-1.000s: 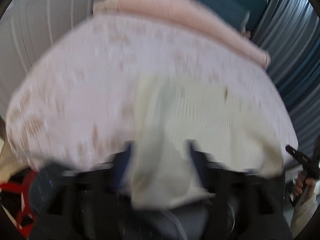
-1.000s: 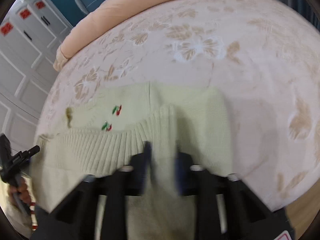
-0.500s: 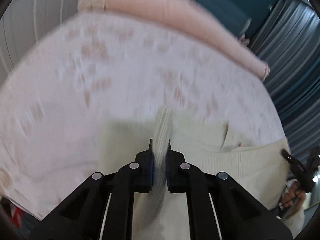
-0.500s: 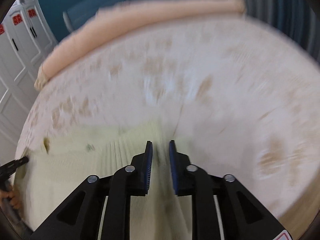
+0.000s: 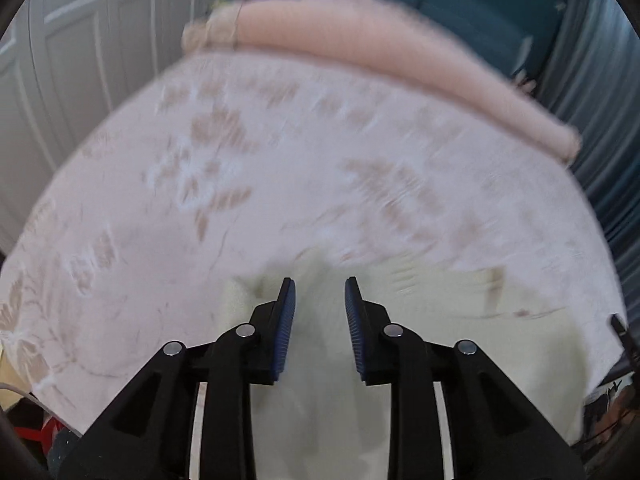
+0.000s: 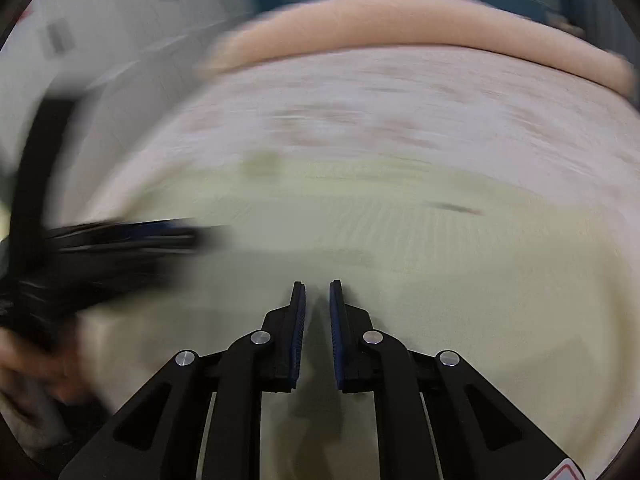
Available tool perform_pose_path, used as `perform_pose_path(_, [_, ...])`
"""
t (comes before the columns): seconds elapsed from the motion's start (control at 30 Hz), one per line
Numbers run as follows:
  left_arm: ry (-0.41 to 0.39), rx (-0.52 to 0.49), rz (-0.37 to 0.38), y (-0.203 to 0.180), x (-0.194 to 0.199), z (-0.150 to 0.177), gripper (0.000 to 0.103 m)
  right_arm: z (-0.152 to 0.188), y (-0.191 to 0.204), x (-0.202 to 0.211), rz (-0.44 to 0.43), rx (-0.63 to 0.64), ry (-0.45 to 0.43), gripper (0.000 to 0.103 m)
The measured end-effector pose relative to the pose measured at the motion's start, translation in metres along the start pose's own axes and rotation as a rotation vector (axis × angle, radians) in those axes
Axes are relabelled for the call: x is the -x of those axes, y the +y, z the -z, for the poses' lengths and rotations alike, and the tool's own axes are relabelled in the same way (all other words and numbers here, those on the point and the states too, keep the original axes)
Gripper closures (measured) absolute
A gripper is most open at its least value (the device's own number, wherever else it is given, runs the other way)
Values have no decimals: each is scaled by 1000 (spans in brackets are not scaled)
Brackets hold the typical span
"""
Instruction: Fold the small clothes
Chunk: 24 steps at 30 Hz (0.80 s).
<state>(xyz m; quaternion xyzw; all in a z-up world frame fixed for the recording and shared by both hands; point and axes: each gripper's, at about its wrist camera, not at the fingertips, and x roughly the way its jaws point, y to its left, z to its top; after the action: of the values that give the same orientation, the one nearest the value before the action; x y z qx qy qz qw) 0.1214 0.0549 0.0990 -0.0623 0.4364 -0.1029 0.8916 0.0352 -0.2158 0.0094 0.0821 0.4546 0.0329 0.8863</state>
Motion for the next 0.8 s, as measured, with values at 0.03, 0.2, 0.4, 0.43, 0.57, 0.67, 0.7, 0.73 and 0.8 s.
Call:
perform_pose_path(0.03, [-20, -20, 10, -12, 9, 2, 68, 5, -34, 10, 36, -66, 1, 103])
perform_pose_path(0.2, [101, -210, 62, -91, -23, 45, 65, 15, -115, 55, 176, -227, -30, 94])
perform_pose_path(0.4, [167, -232, -62, -58, -52, 66, 64, -6, -117, 63, 238, -262, -156, 53])
perform_pose_path(0.43, [165, -217, -96, -45, -47, 63, 64, -12, -131, 38, 228, -287, -75, 53])
perform_pose_path(0.57, [154, -111, -172, 5, -33, 49, 67, -14, -135, 13, 188, -277, -15, 62])
perform_pose_path(0.67, [153, -40, -141, 7, -31, 37, 64, -24, -127, 27, 152, -254, -90, 92])
perform_pose_path(0.7, [142, -41, -143, 2, -33, 33, 52, -32, -125, 42, 142, -251, -156, 93])
perform_pose_path(0.73, [141, -37, -142, -2, -36, 30, 36, -38, -123, 54, 132, -254, -208, 93])
perform_pose_path(0.8, [150, -12, -123, -4, -47, 25, 21, -45, -124, 60, 134, -252, -255, 93])
